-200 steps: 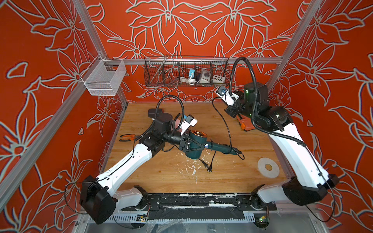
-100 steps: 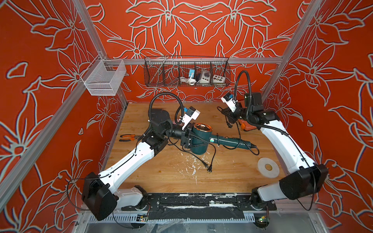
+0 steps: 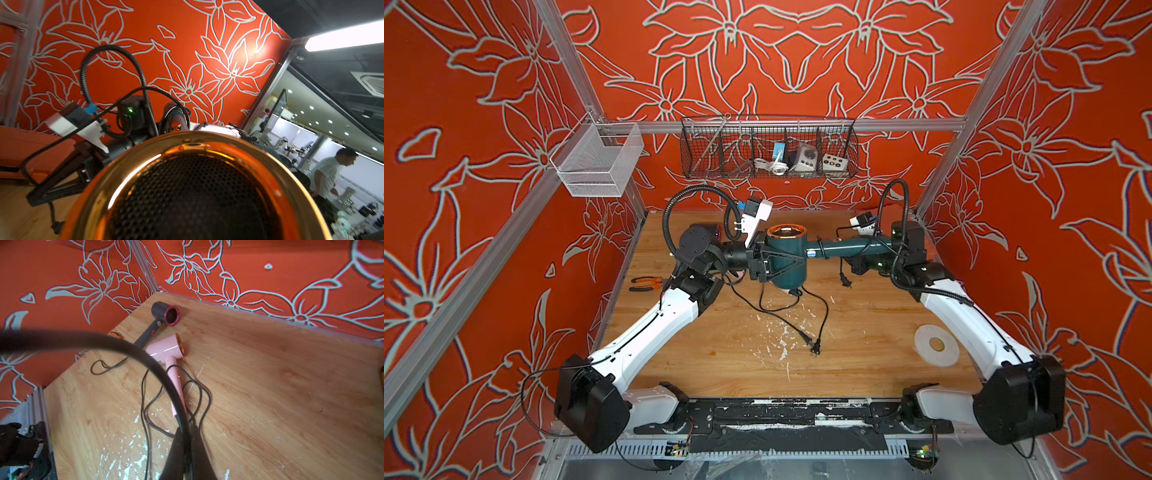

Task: Wrap the cord around the hair dryer
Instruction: Wrap the power cord around the hair dryer.

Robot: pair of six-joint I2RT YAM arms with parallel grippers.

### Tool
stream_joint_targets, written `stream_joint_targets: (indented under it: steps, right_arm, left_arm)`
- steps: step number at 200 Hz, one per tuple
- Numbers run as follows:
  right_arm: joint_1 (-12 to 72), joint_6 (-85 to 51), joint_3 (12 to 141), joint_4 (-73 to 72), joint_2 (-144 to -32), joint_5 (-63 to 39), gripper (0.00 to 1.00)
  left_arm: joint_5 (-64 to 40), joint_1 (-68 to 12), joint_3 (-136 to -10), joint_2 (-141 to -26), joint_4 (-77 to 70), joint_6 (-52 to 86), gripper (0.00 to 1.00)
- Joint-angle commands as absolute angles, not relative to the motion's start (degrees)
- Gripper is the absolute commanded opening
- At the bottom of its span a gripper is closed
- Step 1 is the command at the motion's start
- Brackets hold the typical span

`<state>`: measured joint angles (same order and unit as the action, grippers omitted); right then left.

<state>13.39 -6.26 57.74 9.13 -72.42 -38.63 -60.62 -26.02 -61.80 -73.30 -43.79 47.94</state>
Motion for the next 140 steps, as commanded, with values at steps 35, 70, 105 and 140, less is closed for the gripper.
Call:
stream_joint_targets:
  steps: [35, 70, 105, 140]
  right_arm:
    - [18.61, -11.57, 50.11, 6.42, -65.44, -37.59, 0.00]
    - [25.29, -9.90, 46.64, 10.92, -62.97, -33.26, 0.00]
    - [31.02, -9.93, 43.43, 12.36, -61.08, -29.54, 0.00]
    - [35.89, -9.30, 41.72, 14.52, -60.97, -27.23, 0.00]
  left_arm:
    - [-51.18, -22.48, -62.49, -75.70, -54.65, 53.88, 0.00]
    - [-49.22, -20.79, -63.93, -79.00, -60.17, 59.16, 0.00]
    - [-48.27, -20.48, -65.19, -80.63, -59.78, 59.20, 0.00]
    - [-47.68, -20.13, -65.39, -81.26, -59.42, 59.01, 0.00]
